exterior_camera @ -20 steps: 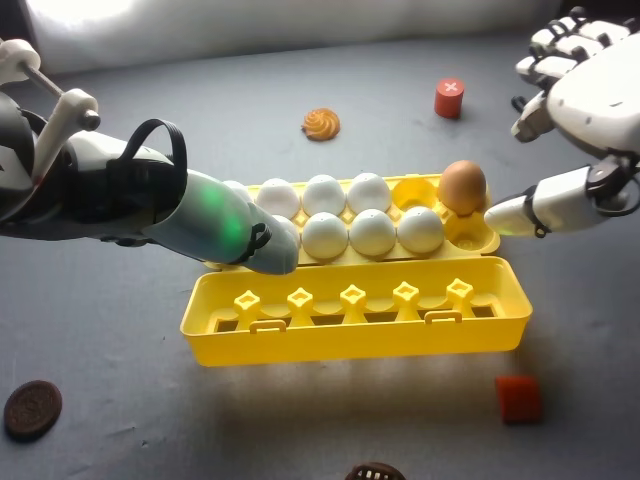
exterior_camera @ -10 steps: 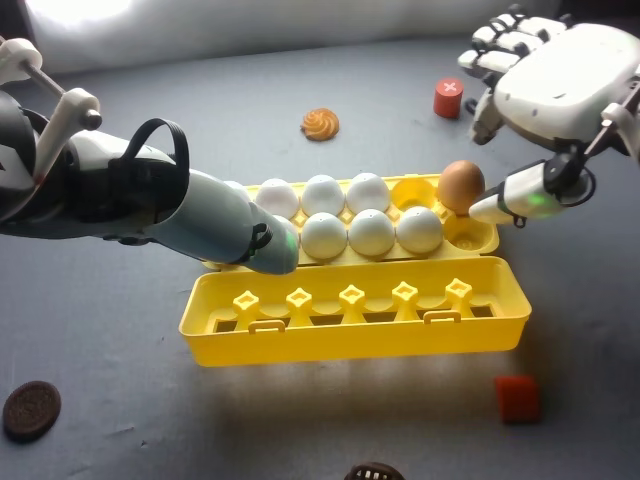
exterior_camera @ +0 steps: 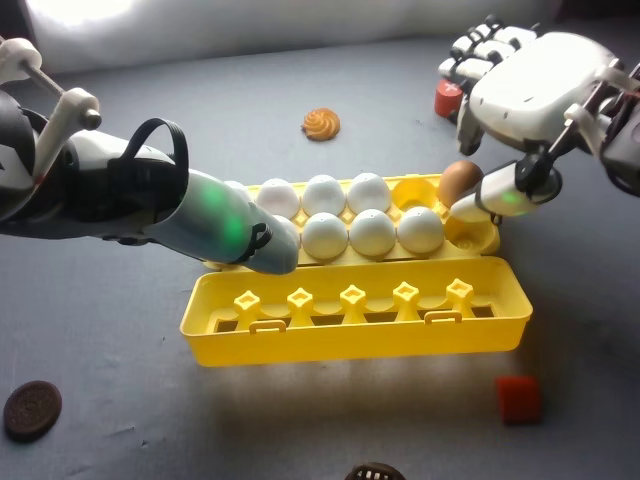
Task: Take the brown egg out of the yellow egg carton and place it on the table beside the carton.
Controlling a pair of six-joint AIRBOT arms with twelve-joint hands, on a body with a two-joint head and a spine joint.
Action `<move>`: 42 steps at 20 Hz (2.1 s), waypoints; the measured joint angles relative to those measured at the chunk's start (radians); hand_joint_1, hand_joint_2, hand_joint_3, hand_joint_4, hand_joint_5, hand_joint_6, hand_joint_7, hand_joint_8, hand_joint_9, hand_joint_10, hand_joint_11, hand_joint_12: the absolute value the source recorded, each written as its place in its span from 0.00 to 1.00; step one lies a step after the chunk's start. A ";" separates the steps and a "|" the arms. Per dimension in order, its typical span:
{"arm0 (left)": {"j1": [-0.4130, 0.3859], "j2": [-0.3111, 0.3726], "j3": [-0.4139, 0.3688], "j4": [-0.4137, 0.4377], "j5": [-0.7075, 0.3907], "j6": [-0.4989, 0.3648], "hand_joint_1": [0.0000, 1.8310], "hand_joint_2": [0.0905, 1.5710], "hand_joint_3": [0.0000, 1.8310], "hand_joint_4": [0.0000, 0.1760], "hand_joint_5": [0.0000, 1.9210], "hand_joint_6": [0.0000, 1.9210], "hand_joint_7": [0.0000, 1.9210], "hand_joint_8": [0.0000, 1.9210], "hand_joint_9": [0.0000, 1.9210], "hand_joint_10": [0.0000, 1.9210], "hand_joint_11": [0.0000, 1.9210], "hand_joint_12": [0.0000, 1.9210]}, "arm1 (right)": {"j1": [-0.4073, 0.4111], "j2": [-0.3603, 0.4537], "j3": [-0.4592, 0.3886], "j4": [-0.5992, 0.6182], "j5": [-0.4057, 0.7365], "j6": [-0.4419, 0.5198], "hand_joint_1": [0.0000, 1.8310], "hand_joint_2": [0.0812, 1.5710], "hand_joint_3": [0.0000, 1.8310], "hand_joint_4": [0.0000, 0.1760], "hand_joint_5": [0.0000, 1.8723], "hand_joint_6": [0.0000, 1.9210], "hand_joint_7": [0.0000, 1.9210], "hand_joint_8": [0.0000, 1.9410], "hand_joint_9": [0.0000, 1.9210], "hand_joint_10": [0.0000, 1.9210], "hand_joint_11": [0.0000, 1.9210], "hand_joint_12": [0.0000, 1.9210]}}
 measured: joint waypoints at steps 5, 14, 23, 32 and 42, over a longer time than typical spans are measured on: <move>0.003 0.000 0.000 -0.002 0.000 -0.003 0.00 0.75 0.00 0.00 0.03 0.00 0.02 0.00 0.00 0.00 0.00 0.00 | -0.007 -0.035 0.040 -0.024 -0.008 0.024 0.43 0.58 0.01 0.39 0.51 0.01 0.01 0.00 0.00 0.00 0.00 0.00; 0.003 0.000 0.001 0.001 -0.001 -0.004 0.00 0.75 0.00 0.00 0.05 0.01 0.03 0.01 0.01 0.00 0.01 0.01 | -0.006 -0.050 0.046 -0.051 -0.006 0.039 0.64 0.62 0.00 0.00 0.68 0.25 0.11 0.00 0.00 0.00 0.00 0.00; 0.003 0.000 0.001 0.000 -0.002 -0.004 0.00 0.75 0.00 0.00 0.04 0.00 0.02 0.00 0.00 0.00 0.00 0.00 | 0.032 -0.044 0.043 -0.051 0.016 0.034 0.63 0.63 0.00 0.00 0.66 0.30 0.12 0.00 0.00 0.00 0.00 0.00; 0.003 0.000 0.001 0.000 -0.001 -0.004 0.00 0.75 0.00 0.00 0.05 0.01 0.03 0.01 0.01 0.00 0.01 0.01 | -0.010 0.047 -0.002 -0.050 0.057 -0.018 0.64 0.62 0.00 0.00 0.66 0.28 0.12 0.00 0.00 0.00 0.00 0.00; 0.003 0.000 0.001 0.000 -0.002 -0.003 0.00 0.75 0.00 0.00 0.04 0.00 0.02 0.00 0.00 0.00 0.00 0.00 | -0.069 0.073 0.023 -0.059 0.067 -0.018 0.64 0.62 0.00 0.00 0.66 0.29 0.13 0.00 0.00 0.00 0.00 0.00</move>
